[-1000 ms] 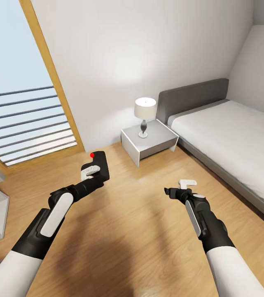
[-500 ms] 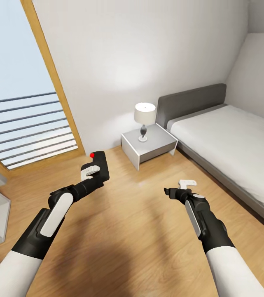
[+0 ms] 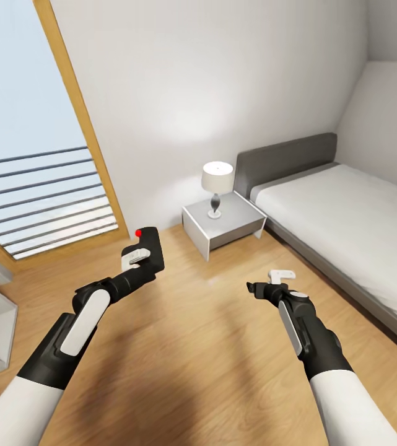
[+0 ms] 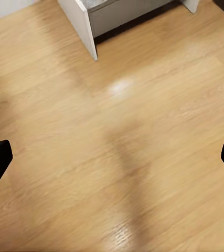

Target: Attach the digital camera to the camera tripod in the bedroom.

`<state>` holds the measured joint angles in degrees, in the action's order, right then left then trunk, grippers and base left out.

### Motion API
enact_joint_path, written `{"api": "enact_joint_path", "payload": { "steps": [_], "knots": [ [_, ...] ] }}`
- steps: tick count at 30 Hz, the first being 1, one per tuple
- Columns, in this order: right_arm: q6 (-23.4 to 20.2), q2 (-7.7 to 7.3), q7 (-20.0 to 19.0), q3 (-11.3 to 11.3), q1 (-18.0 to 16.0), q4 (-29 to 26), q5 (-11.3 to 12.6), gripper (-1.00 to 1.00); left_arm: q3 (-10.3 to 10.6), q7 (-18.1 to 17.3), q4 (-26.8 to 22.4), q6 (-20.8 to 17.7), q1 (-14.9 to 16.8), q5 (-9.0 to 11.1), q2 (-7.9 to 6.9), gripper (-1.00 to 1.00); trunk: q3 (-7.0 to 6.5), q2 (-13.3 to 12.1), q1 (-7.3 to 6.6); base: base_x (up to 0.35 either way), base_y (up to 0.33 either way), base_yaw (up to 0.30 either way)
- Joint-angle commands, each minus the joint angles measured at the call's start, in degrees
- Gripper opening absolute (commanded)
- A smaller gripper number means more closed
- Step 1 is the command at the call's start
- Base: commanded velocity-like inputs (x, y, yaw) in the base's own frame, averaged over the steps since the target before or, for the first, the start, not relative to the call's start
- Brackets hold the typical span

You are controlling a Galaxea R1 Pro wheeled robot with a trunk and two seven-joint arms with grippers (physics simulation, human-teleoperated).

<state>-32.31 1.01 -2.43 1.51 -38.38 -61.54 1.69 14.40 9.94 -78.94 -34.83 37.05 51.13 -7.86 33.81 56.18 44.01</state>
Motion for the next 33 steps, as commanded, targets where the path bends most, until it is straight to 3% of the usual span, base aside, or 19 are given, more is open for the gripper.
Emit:
{"api": "enact_joint_path", "payload": {
  "steps": [1, 33],
  "knots": [
    [-0.3, 0.05, -0.2, 0.2, 0.0, -0.1, 0.2, 1.0, 0.1, 0.4, -0.1, -0.1, 0.0, 0.5, -0.05, -1.0, -0.22, -0.4, -0.22, 0.0, 0.0, 0.0],
    [-0.3, 0.05, -0.3, 0.1, 0.0, -0.1, 0.2, 1.0, 0.1, 0.4, -0.1, 0.0, 0.0, 0.5, 0.03, -1.0, -8.86, -13.2, -7.25, 0.0, 0.0, 0.0]
  ]
}}
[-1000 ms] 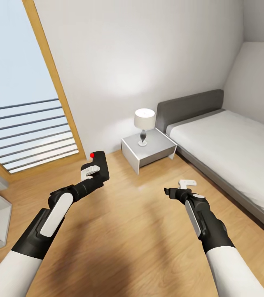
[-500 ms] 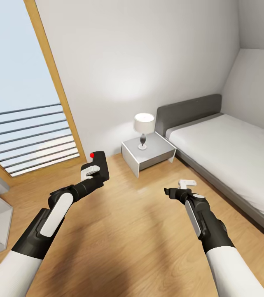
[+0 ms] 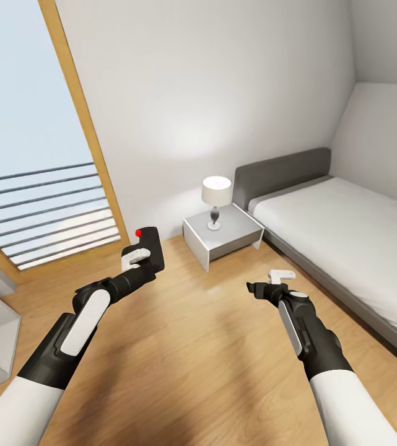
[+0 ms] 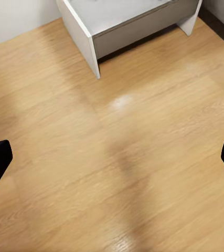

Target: Attach the digital camera to the camera tripod in the bedroom.

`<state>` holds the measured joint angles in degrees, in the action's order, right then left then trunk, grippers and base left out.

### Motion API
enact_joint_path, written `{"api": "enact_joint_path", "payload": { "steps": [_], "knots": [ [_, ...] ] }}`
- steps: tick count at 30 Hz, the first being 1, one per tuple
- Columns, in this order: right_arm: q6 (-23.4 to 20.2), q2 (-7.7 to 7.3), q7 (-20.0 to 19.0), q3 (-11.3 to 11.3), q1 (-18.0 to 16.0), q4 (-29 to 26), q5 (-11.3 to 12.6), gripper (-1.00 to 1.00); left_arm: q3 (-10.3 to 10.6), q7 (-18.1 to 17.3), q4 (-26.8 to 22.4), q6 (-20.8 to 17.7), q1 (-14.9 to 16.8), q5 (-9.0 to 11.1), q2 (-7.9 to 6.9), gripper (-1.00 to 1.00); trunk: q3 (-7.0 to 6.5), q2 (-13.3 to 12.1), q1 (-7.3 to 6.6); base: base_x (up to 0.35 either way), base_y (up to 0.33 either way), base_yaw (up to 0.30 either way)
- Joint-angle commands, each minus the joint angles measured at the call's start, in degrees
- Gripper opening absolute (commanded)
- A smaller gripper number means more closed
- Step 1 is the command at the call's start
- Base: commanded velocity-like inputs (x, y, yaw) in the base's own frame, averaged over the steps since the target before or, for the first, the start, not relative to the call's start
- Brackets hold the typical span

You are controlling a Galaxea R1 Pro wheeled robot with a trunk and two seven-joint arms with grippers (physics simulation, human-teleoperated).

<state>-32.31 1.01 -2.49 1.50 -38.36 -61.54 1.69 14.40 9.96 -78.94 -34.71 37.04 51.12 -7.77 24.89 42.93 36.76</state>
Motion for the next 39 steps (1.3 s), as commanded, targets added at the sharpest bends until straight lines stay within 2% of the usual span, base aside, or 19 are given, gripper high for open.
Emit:
{"api": "enact_joint_path", "payload": {
  "steps": [1, 39],
  "knots": [
    [-0.3, 0.05, -0.2, 0.2, 0.0, -0.1, 0.2, 1.0, 0.1, 0.4, -0.1, -0.1, 0.0, 0.5, -0.05, -1.0, -0.21, -0.4, -0.21, 0.0, 0.0, 0.0],
    [-0.3, 0.06, -0.2, 0.1, 0.0, -0.1, 0.2, 1.0, 0.2, 0.4, -0.2, 0.3, 0.0, 0.5, 0.04, -1.0, -10.47, -15.6, -8.56, 0.0, 0.0, 0.0]
  ]
}}
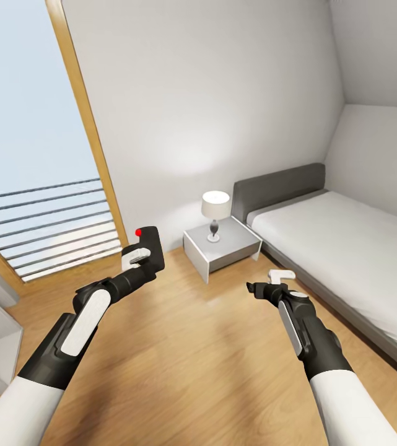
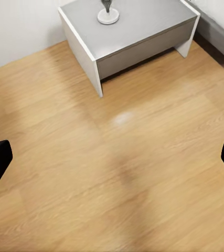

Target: Attach the digital camera to the camera tripod in the bedroom.

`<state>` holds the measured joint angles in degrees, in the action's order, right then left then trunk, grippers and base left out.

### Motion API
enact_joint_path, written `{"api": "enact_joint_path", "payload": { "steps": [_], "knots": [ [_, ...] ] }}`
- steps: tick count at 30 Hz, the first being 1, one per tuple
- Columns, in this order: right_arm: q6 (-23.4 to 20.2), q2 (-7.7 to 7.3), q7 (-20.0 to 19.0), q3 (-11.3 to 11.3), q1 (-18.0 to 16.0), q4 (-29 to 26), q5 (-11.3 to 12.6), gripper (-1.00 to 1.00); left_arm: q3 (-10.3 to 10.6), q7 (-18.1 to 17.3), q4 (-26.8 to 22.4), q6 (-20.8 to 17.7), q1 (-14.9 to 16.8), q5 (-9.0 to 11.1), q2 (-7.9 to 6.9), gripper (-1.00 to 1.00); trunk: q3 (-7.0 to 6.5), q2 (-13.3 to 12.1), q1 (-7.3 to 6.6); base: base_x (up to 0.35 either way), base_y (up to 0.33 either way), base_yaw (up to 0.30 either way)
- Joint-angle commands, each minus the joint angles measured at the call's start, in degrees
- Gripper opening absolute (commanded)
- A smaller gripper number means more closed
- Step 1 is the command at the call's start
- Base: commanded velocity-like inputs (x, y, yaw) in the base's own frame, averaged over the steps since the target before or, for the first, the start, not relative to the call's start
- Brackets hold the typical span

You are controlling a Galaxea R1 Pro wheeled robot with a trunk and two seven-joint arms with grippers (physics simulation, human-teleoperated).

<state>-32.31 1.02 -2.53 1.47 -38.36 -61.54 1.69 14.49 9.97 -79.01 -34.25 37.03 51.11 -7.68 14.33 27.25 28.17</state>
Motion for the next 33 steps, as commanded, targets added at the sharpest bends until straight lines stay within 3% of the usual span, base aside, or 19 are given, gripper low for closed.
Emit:
{"api": "enact_joint_path", "payload": {
  "steps": [1, 11, 33],
  "knots": [
    [-0.3, 0.05, -0.2, 0.2, 0.0, -0.1, 0.2, 1.0, 0.1, 0.4, -0.1, -0.1, 0.1, 0.5, -0.05, -1.0, -0.17, -0.3, -0.19, 0.0, 0.0, 0.0],
    [-0.3, 0.04, -0.3, 0.2, 0.0, -0.1, 0.2, 1.0, 0.1, 0.4, -0.1, 0.0, 0.1, 0.5, -0.05, -1.0, -2.87, -4.3, -2.39, 0.0, 0.0, 0.0],
    [-0.3, 0.04, -0.3, 0.2, 0.0, -0.1, 0.2, 1.0, 0.1, 0.4, -0.1, 0.0, 0.1, 0.5, -0.05, -1.0, -4.87, -4.3, -2.39, 0.0, 0.0, 0.0]
  ]
}}
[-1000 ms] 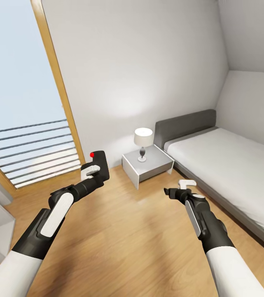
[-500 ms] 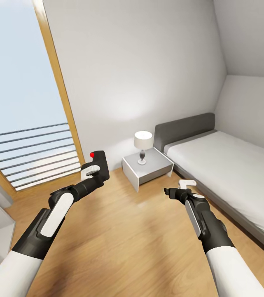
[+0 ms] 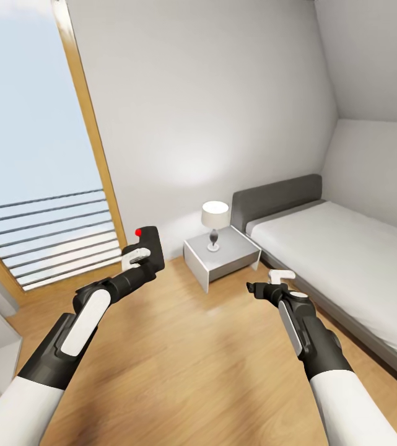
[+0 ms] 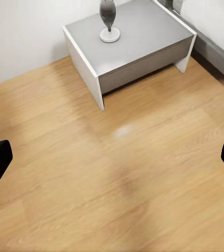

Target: Attach the digital camera to the camera tripod in the bedroom.

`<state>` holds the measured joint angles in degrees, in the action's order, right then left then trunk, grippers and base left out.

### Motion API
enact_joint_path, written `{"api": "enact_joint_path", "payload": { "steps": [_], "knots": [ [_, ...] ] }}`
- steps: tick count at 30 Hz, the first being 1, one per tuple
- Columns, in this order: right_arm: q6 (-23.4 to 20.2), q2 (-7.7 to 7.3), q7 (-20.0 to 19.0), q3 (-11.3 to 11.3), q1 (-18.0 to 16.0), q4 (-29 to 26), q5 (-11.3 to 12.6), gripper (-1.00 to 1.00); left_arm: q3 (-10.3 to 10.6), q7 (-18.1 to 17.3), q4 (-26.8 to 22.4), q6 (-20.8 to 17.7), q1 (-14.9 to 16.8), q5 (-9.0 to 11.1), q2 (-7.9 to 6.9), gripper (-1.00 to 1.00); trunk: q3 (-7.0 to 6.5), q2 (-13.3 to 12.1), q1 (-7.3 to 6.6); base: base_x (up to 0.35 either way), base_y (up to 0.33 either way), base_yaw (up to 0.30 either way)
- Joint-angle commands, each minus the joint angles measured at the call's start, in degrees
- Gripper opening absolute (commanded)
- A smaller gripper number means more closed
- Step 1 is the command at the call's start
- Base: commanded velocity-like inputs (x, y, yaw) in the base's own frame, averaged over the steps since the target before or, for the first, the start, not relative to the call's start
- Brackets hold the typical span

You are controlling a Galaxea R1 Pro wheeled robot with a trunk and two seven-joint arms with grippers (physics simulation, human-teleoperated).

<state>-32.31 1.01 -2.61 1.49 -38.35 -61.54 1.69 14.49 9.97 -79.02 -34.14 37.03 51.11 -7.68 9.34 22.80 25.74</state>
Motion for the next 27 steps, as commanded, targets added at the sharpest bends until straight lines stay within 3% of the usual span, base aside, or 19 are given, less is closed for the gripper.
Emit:
{"api": "enact_joint_path", "payload": {
  "steps": [1, 27],
  "knots": [
    [-0.3, 0.05, -0.2, 0.2, 0.0, -0.1, 0.2, 1.0, 0.1, 0.4, -0.1, -0.1, 0.1, 0.5, -0.05, -1.0, 0.03, 0.1, 0.04, 0.0, 0.0, 0.0],
    [-0.3, 0.05, -0.2, 0.2, 0.0, -0.1, 0.2, 1.0, 0.0, 0.4, -0.1, -0.2, 0.1, 0.5, -0.12, -1.0, -2.32, 0.1, 0.04, 0.0, 0.0, 0.0]
  ]
}}
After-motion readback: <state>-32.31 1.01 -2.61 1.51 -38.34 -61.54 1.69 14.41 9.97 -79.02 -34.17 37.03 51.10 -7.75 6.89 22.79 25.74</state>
